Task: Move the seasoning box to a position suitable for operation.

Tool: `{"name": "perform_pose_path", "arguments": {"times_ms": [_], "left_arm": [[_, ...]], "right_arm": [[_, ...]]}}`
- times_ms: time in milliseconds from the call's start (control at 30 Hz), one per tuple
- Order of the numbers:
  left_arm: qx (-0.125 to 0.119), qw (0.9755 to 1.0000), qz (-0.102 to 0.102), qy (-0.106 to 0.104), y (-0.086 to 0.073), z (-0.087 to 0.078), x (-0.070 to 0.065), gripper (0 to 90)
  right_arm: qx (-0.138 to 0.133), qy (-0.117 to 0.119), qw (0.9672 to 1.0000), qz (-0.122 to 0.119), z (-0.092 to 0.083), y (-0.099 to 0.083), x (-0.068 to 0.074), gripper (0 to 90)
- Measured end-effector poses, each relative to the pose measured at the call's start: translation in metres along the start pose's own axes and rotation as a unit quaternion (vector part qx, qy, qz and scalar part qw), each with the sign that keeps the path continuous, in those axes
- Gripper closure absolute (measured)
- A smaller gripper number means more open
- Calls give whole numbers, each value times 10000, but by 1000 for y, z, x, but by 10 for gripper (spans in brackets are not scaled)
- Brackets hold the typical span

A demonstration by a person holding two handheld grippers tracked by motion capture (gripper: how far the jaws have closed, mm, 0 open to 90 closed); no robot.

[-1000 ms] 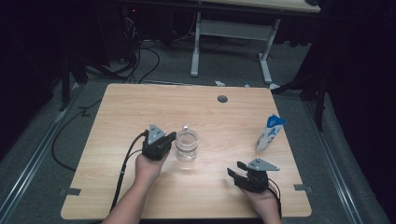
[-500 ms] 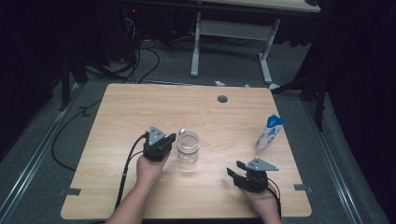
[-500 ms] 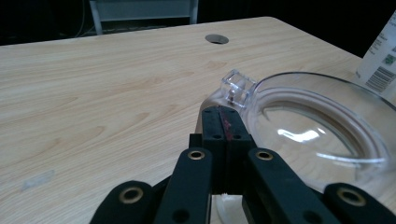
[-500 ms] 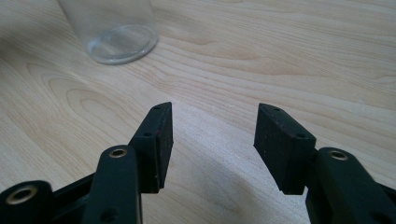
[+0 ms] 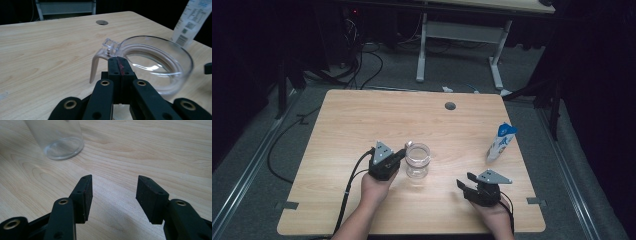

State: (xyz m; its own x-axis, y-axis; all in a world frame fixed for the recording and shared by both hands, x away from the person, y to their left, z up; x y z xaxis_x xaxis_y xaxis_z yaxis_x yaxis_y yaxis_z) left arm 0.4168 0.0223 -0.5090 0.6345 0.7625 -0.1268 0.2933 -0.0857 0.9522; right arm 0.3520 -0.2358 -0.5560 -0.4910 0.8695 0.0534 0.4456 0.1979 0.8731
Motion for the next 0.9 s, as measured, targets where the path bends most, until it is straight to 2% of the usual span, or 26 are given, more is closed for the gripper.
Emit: {"name": "perform_pose_path", "arguments": {"times_ms": [567, 900], "left_arm": [[-15, 9998, 147, -151, -7, -8, -26, 900], [15, 9994, 126, -337, -9, -7, -39, 900]], "right_arm": [[42, 0, 10000, 22, 1, -2, -1, 473], [31, 11, 10000, 27, 1, -2, -1, 472]]}}
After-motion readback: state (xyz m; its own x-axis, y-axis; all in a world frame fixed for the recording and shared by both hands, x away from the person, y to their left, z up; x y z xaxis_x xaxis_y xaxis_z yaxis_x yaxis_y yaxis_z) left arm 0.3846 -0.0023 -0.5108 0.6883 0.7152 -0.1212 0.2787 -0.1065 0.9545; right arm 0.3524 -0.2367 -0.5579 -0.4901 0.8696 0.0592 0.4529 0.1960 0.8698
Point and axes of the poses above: each handheld gripper's, and its own axes: z roughly forward along the jaws, y roughly out of its top, x roughly to its left, the point moved 7 cm from there along z, roughly forward along the jaws, and after that the axes turned 6 degrees about -x, right-handed, at the moved point
